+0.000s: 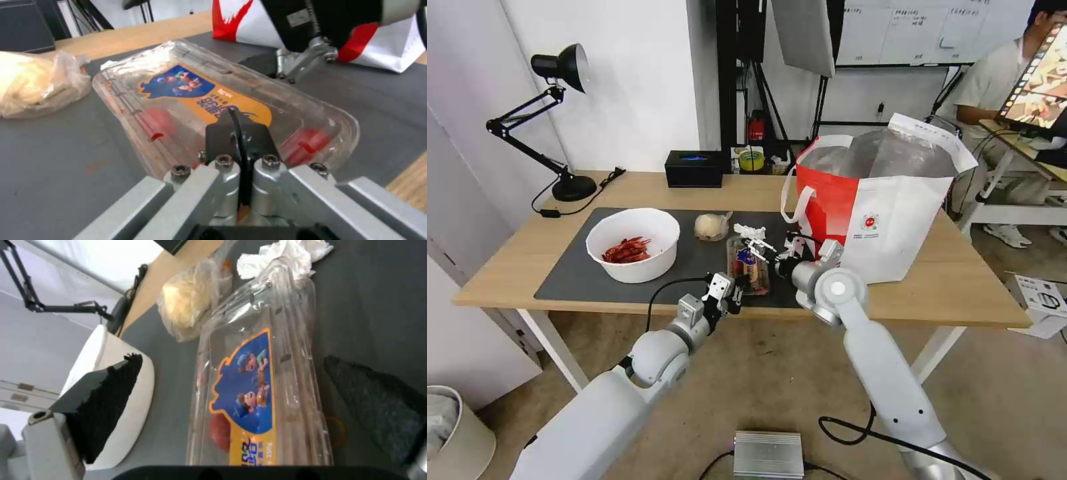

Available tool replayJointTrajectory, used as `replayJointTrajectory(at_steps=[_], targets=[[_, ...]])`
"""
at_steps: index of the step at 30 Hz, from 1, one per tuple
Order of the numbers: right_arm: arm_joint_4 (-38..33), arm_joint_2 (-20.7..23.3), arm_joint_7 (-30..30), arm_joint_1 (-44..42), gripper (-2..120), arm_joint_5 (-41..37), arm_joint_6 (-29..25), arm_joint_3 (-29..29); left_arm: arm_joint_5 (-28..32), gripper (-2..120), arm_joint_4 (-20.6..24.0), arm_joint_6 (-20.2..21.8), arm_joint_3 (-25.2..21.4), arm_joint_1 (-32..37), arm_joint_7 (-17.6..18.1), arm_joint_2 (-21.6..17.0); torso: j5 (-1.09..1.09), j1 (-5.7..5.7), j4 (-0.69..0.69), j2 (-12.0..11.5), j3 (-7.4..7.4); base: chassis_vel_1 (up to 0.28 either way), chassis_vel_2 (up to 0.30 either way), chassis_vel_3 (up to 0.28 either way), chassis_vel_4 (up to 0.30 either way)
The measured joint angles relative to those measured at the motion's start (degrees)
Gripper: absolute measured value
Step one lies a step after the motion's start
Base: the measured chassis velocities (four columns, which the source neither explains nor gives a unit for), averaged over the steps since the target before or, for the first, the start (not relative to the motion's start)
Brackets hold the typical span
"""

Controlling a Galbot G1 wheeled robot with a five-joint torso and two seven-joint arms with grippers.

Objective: Pick up the trash from the table and place it into the takeout bag.

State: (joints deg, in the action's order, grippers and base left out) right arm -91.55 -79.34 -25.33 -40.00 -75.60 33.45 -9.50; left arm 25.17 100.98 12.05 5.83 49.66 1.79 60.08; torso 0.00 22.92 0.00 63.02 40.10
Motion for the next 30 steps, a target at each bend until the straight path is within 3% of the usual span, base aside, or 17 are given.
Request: replayJointTrajectory(at_steps=[10,30], targets=[[0.66,-0.79,-4.49,1.66,100,-0.16,3.03,0.6,0.13,0,-0.2,-0.05,0.16,-0.09,0.03,0.06,0.0,0.0,0.0,0.0,0.0,0.0,0.0,0.0,0.0],[3.49,-3.27,-5.32,4.22,100,-0.24,4.64,1.94,0.15,0,-0.79,-0.38,0.42,-0.42,0.07,0.58,0.0,0.0,-0.01,0.0,0.0,0.0,0.0,0.0,0.0]])
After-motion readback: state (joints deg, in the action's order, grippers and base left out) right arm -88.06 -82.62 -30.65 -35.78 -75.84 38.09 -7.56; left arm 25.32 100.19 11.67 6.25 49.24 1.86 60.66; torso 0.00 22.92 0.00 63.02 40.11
